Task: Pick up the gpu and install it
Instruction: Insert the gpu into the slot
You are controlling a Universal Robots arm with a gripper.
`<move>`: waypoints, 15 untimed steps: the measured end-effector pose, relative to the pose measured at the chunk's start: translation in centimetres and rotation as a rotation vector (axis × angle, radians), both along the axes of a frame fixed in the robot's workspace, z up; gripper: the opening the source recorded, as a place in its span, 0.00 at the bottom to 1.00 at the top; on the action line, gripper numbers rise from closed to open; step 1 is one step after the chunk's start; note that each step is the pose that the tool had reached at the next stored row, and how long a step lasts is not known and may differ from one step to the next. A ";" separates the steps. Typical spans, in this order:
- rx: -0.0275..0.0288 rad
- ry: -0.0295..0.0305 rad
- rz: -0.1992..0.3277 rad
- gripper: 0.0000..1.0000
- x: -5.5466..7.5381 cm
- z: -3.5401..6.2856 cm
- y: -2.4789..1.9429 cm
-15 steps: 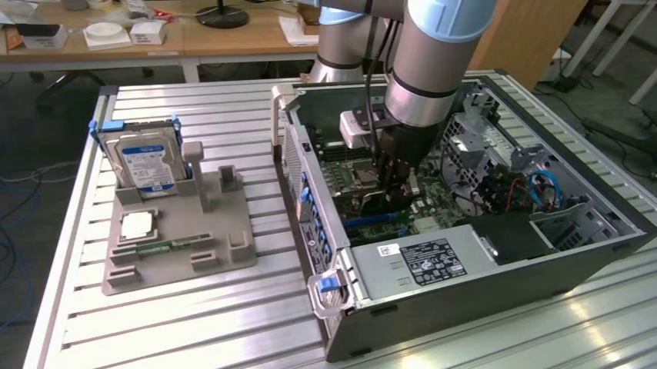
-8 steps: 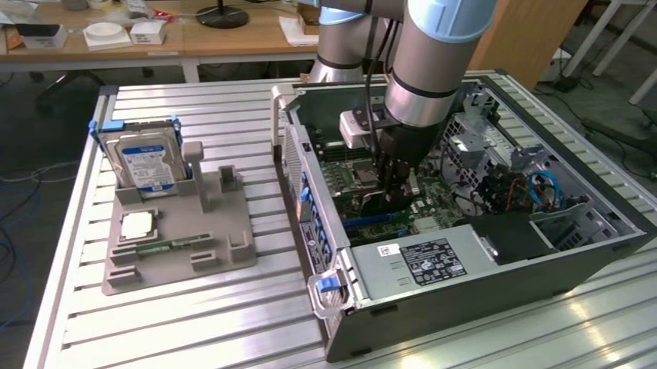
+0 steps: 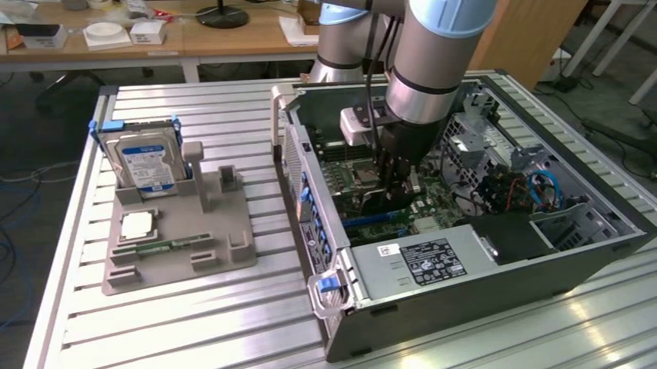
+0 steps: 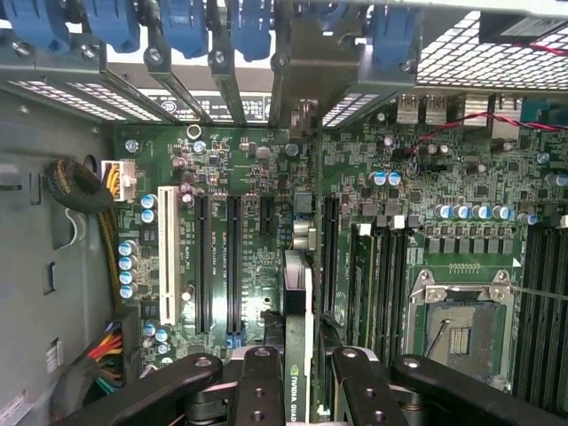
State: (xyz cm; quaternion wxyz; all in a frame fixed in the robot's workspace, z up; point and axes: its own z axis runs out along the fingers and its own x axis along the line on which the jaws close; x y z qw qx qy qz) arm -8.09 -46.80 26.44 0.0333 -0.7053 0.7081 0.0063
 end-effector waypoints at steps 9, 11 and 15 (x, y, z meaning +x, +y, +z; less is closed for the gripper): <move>-0.0003 0.0069 0.000 0.25 0.0 -0.43 -0.03; -0.0004 0.0070 0.000 0.25 0.0 -0.75 -0.03; -0.0006 0.0075 0.000 0.25 0.0 -0.91 -0.03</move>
